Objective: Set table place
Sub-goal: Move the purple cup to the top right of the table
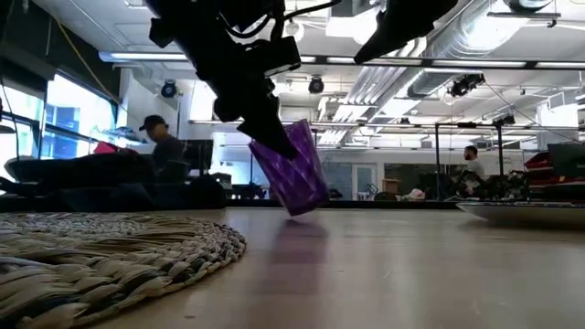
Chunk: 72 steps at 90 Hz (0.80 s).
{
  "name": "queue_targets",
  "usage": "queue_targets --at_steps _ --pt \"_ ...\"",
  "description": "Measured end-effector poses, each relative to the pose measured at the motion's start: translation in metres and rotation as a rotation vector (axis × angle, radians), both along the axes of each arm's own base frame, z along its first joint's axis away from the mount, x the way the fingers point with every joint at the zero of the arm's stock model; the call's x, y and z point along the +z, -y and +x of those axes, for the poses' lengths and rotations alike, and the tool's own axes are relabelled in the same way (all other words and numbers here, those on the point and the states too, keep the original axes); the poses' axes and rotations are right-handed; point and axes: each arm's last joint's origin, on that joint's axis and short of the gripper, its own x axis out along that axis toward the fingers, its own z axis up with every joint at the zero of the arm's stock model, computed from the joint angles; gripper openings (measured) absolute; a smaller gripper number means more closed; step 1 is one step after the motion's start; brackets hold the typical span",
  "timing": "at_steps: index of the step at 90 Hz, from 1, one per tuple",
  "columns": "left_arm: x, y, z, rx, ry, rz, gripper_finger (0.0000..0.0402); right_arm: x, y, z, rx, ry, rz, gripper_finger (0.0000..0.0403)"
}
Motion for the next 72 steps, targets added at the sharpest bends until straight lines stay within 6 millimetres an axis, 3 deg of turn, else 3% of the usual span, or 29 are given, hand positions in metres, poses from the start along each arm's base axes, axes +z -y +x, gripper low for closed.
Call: queue_targets --at_steps 30,51,72 --pt "0.024 0.012 0.014 -0.242 0.051 -0.022 0.0001 0.003 -0.005 0.003 0.187 0.024 0.041 0.0138" --pt "0.038 0.007 0.017 -0.275 0.006 0.048 0.0000 0.003 -0.004 0.003 0.177 0.030 0.013 0.0138" --pt "0.048 0.008 0.009 -0.432 -0.173 0.033 0.0000 0.005 -0.004 0.007 0.237 0.059 -0.031 0.0145"
